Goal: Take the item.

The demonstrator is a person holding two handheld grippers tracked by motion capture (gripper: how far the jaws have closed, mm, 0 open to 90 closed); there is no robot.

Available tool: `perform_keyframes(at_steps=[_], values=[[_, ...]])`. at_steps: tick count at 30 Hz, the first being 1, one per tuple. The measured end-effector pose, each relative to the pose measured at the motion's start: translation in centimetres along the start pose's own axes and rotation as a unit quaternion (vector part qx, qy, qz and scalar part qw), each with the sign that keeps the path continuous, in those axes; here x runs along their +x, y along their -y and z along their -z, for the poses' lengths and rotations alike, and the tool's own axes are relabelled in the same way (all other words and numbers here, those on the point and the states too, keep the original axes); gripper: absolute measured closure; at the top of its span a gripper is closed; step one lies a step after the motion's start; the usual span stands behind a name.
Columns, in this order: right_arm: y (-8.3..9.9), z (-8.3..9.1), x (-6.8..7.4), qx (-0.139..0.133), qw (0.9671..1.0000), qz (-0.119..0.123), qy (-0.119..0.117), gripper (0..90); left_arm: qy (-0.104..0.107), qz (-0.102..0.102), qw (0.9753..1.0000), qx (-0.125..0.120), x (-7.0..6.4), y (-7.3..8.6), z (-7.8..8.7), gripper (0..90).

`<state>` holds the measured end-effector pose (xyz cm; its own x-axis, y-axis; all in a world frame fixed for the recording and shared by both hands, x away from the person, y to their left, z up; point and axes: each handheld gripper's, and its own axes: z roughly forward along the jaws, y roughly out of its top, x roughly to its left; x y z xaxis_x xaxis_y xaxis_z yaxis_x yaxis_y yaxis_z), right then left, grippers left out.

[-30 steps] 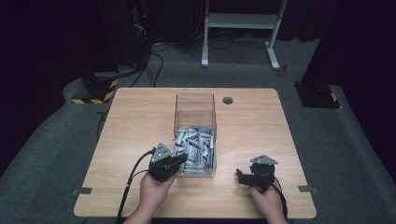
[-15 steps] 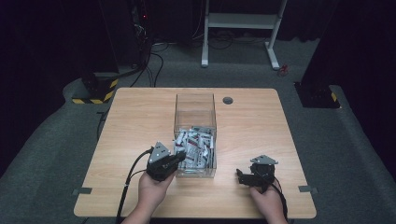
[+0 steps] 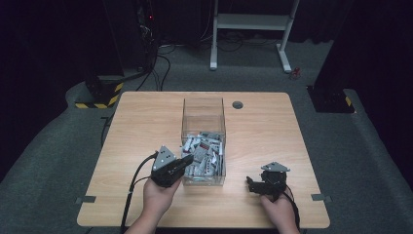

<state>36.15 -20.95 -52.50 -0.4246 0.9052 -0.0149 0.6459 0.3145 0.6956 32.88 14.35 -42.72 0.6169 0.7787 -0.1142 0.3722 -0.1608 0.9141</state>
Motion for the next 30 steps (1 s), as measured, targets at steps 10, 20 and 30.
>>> perform_keyframes(at_steps=[10, 20, 30], values=[[0.0, 0.0, 0.0, 0.000, 1.0000, 0.000, 0.000, 8.2, -0.005, -0.002, 0.9999, -0.011, 0.2, -0.3, 0.5, 90.0], [0.0, 0.0, 0.0, 0.000, 1.0000, 0.000, 0.000, 8.2, -0.003, -0.006, 0.9997, -0.022, 0.3, -0.7, 1.1, 90.0], [0.0, 0.0, 0.0, 0.000, 1.0000, 0.000, 0.000, 8.1, -0.011, -0.011, 0.9993, -0.033, 0.8, -0.9, 2.3, 90.0]])
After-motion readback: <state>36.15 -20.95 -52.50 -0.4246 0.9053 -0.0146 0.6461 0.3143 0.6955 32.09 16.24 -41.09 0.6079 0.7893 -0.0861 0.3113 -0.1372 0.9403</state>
